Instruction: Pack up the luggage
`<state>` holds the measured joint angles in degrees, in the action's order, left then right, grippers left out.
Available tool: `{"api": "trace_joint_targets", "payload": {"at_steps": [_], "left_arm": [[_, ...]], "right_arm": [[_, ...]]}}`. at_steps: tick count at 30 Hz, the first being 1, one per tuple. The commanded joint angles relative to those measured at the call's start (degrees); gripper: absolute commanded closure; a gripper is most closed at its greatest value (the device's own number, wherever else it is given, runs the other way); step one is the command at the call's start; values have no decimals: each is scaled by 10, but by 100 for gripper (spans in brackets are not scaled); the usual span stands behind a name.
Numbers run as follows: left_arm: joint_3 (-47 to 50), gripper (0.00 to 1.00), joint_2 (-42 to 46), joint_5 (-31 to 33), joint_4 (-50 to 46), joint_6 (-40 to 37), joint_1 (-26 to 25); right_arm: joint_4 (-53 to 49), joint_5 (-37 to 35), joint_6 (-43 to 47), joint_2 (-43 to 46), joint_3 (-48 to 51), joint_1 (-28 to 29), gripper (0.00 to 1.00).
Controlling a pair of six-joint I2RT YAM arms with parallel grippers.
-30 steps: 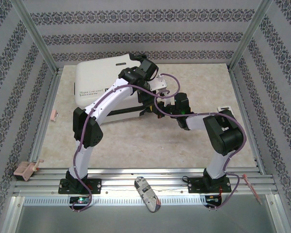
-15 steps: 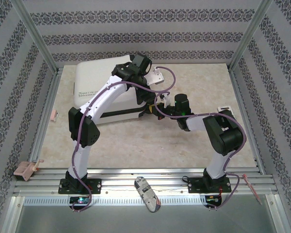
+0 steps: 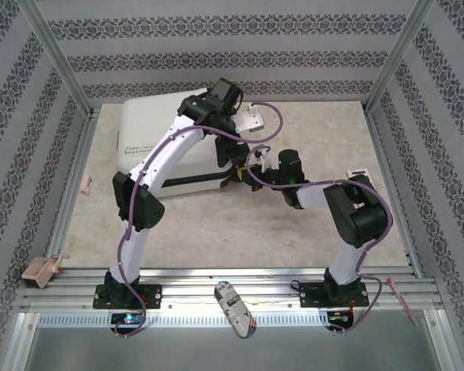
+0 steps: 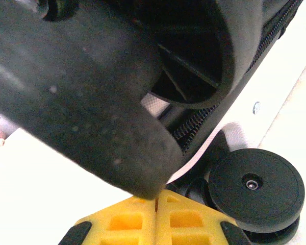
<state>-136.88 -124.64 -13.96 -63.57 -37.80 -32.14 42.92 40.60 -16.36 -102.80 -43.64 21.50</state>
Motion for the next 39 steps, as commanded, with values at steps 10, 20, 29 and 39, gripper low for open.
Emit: {"api": "trace_joint_targets", "payload": {"at_steps": [10,20,29,39], "left_arm": [[-11,7,-40,-13,-35,-10,3],[8,12,-44,5,-40,-5,2],[51,13,-31,9,-31,-7,1],[64,33,-31,3,-45,-7,0]], "right_arm": [[64,51,8,33,-6,0,100],[63,51,7,29,-12,0,100],[74,60,-2,23,-20,-9,100],[77,63,-8,19,-25,-11,100]]}}
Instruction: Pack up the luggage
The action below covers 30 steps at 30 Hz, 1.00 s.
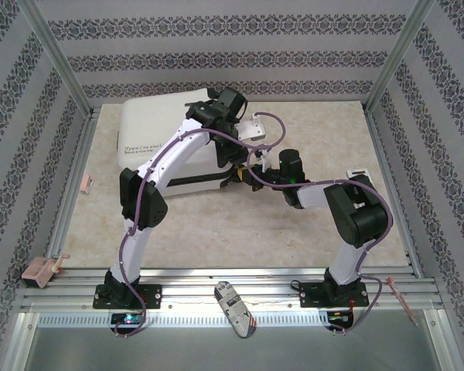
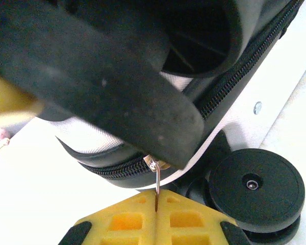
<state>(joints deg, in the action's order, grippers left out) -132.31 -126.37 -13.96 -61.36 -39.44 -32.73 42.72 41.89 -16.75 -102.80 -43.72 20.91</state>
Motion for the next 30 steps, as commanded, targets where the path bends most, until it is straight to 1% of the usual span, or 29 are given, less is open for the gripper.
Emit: {"api": "trace_joint_targets", "payload": {"at_steps": [1,3,8,13,17,21,30], "left_arm": [[18,36,-13,1,-71,10,6],[20,43,-11,-4,-76,14,6],[49,52,12,-18,-66,28,6],[136,57,76,-46,0,46,6],[194,60,123,-67,39,61,6],[251,60,163,-87,73,77,6],[364,61,246,-151,142,116,3]], "right_arm": [[81,50,-6,18,-24,-5,100],[83,47,-8,15,-24,-4,100],[85,35,-17,5,-32,-6,100],[85,11,-27,-6,-42,-7,100],[79,-22,-34,-12,-52,-8,100],[78,-52,-44,-21,-64,-8,100],[86,-82,-82,-63,-121,-9,100]]}}
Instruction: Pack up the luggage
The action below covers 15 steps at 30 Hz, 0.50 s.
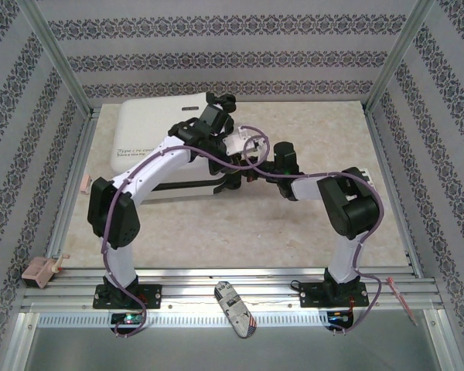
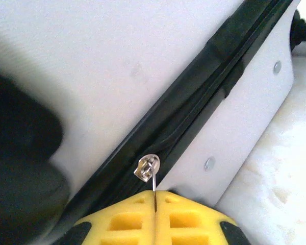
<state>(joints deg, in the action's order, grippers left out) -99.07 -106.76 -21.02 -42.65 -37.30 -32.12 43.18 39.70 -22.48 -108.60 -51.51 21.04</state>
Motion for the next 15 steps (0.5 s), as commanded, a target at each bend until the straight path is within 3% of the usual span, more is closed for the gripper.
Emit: {"api": "trace_joint_targets", "payload": {"at_steps": [1,15], "left_arm": [[47,61,60,-86,-35,99,-4],[207,62,174,-175,64,181,-40]], "right_arm": [[85,-58,-31,-11,-52,-10,100],[26,-156,-61,-66,-139,-25,100]]}}
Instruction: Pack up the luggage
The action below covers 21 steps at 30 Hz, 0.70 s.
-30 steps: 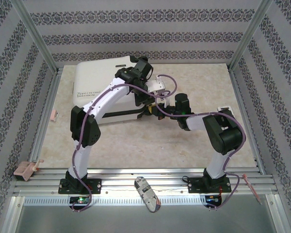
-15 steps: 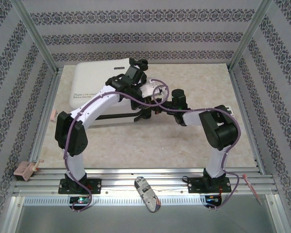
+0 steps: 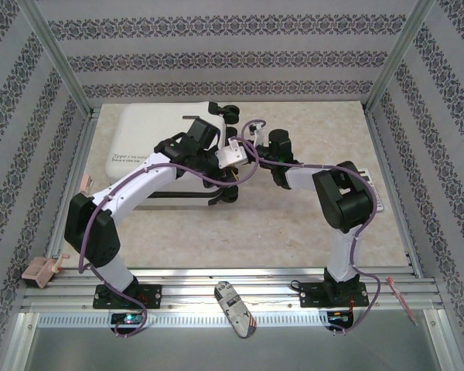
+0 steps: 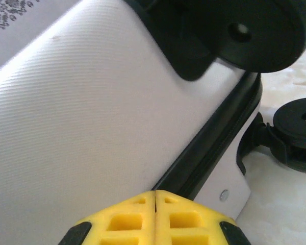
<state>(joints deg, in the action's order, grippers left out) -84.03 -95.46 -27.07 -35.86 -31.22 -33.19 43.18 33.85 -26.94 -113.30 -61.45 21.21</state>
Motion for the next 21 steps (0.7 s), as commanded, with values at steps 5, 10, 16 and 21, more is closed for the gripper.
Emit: {"api": "trace_joint_targets", "payload": {"at_steps": [5,10,16,21], "left_arm": [[101,43,105,-82,29,144,-37],[155,19,171,3,117,210,-36],[214,7,277,248,186,315,-35],[217,6,335,435,123,409,-18]], "right_arm": [[47,-72,-22,-27,-35,-32,100],[50,-72,-10,2,5,-37,100],[45,-51,9,52,56,-47,100],[23,-19,-5,75,38,-65,77]]}}
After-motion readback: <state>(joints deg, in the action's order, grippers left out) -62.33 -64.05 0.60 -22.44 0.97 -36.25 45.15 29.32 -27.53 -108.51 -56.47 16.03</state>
